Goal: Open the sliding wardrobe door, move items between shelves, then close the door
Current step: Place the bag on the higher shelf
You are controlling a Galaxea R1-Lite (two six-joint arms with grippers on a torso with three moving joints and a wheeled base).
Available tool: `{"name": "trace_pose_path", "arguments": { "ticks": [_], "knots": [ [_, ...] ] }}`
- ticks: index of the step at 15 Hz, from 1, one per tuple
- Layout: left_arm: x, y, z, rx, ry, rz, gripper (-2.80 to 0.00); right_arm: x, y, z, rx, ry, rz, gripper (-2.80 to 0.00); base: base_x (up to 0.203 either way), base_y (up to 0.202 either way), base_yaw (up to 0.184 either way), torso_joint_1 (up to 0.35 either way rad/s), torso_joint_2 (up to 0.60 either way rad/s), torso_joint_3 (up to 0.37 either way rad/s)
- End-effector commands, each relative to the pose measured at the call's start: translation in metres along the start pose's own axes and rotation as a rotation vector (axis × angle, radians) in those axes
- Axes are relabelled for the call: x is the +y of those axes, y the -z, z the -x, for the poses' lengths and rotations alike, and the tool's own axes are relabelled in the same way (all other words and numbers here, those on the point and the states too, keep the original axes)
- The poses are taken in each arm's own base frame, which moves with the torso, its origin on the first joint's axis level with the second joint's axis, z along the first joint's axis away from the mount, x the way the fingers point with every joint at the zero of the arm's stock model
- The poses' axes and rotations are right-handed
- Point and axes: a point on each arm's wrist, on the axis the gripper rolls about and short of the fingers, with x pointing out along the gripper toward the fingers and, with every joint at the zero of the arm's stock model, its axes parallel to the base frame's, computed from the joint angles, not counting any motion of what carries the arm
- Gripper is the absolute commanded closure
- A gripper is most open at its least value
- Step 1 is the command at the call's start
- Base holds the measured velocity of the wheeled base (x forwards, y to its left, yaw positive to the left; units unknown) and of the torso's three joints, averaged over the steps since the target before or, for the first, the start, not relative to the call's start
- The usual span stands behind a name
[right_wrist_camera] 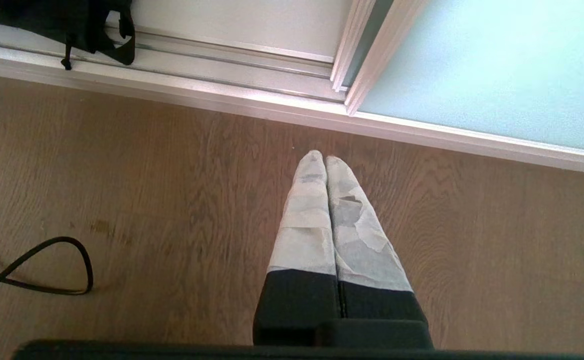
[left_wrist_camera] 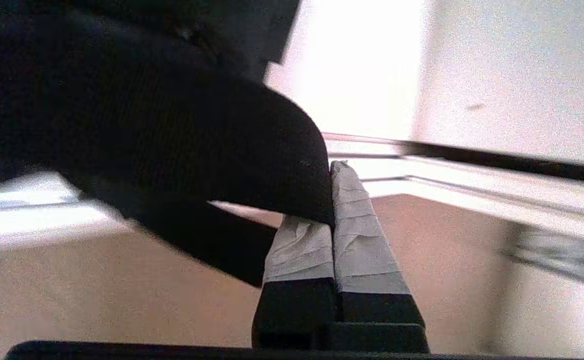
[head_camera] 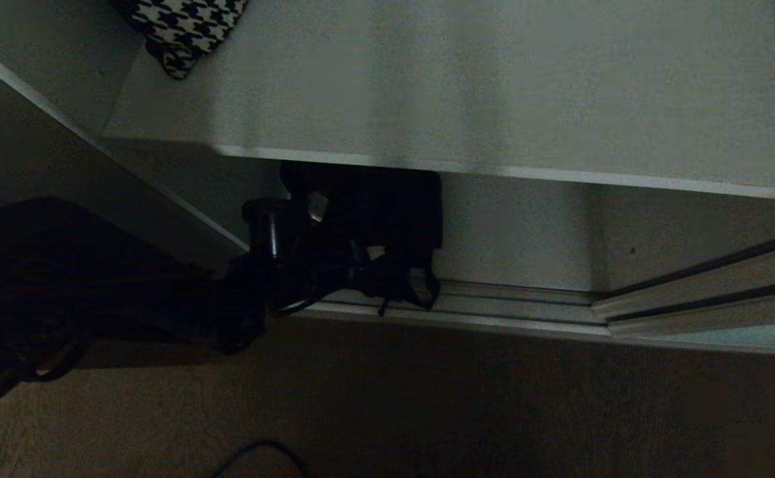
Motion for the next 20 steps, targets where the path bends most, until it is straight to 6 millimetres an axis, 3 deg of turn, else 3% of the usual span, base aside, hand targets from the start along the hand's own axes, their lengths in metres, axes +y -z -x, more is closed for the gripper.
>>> {"name": "trace_pose_path", "arguments": {
  "ticks": [1,5,9,20],
  "knots": [
    [0.004,0.013,-0.012,0.015,-0.024,-0.061,0.00,0.000,0.000,0.000,0.000,0.000,0.000,0.00,0.000,0.000,0.000,0.000,0.00,0.000],
    [0.003,-0.005,-0.028,-0.067,-0.145,-0.098,0.00,0.000,0.000,0.000,-0.001,0.000,0.000,0.00,0.000,0.000,0.000,0.000,0.00,0.000],
    [0.017,-0.015,-0.031,0.002,-0.227,-0.075,0.00,0.000,0.000,0.000,-0.001,0.000,0.000,0.00,0.000,0.000,0.000,0.000,0.00,0.000],
    [0.017,-0.015,-0.026,0.012,-0.296,-0.034,0.00,0.000,0.000,0.000,0.000,0.000,0.000,0.00,0.000,0.000,0.000,0.000,0.00,0.000]
  ]
}}
